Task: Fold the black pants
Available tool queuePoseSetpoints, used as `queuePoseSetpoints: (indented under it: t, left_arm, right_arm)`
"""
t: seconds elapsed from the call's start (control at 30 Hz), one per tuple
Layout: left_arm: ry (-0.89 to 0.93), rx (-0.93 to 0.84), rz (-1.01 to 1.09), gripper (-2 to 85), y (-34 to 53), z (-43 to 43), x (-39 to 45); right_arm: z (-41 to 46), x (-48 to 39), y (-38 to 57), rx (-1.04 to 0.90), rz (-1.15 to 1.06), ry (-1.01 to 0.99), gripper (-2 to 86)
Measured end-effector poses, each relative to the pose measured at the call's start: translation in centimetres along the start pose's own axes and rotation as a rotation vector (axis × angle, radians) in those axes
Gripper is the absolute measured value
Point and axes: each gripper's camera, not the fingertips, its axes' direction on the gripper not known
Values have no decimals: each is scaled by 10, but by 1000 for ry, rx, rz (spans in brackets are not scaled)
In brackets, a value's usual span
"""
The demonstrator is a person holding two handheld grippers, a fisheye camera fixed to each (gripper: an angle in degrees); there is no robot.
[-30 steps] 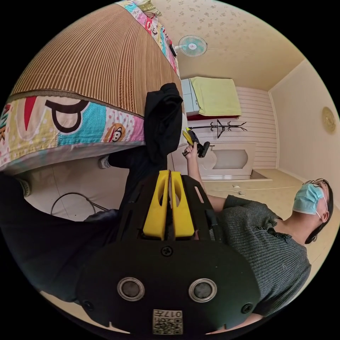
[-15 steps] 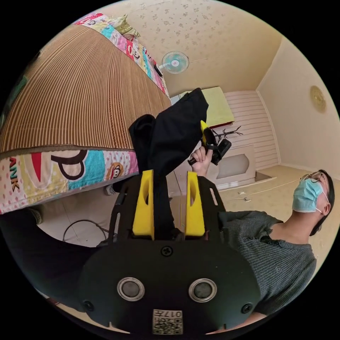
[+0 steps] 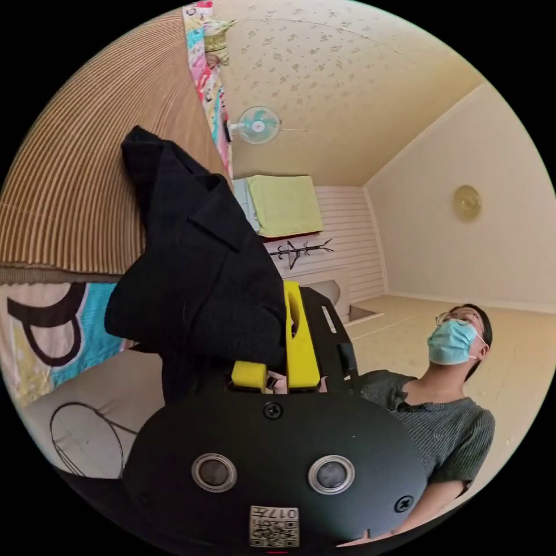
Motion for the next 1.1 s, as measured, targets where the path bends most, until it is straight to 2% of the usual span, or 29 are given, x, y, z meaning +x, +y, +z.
queuePoseSetpoints:
  t: [0.07, 0.13, 0.23, 0.27, 0.3, 0.37, 0.47, 0.53, 0.6, 0.73, 0.8, 0.83, 0.93, 1.07, 1.1]
  left_arm:
    - [75, -12, 120, 29, 0, 0, 26]
    - [131, -17, 240, 27, 1, -4, 60]
    - [178, -23, 436, 25, 5, -14, 124]
    - [205, -18, 506, 24, 6, -19, 149]
    - [235, -8, 577, 24, 9, -27, 173]
    - [290, 24, 667, 23, 13, -40, 206]
    - [414, 107, 763, 23, 22, -66, 246]
    - [473, 157, 802, 24, 27, -81, 266]
    - [520, 192, 850, 24, 34, -95, 291]
    - [515, 225, 951, 24, 45, -117, 337]
    - [481, 248, 1015, 24, 50, -134, 366]
    - [474, 252, 1036, 24, 51, -138, 373]
    - [396, 256, 1107, 24, 42, -153, 399]
    - [237, 241, 1163, 22, -3, -156, 421]
    - [172, 258, 1166, 21, -19, -155, 421]
  right_arm:
    - [-72, 14, 8, 169, 84, -13, 29]
    - [-122, 28, 11, 261, 185, 63, 47]
    - [-189, 69, 19, 369, 568, 256, 106]
    - [-207, 87, 22, 408, 657, 242, 136]
    - [-213, 96, 23, 424, 687, 205, 151]
    - [-220, 140, 20, 425, 771, -22, 202]
    - [-197, 190, 15, 354, 903, -157, 204]
    - [-173, 214, 15, 320, 966, -216, 178]
    - [-141, 232, 16, 322, 990, -397, 130]
    - [-86, 253, 24, 454, 1004, -803, 55]
    - [-85, 249, 14, 556, 950, -904, 30]
    - [-101, 243, -6, 614, 845, -910, 21]
    - [-185, 215, -100, 663, 465, -765, 13]
    - [-321, 98, -228, 728, -131, -452, 27]
    - [-337, 80, -240, 748, -183, -418, 36]
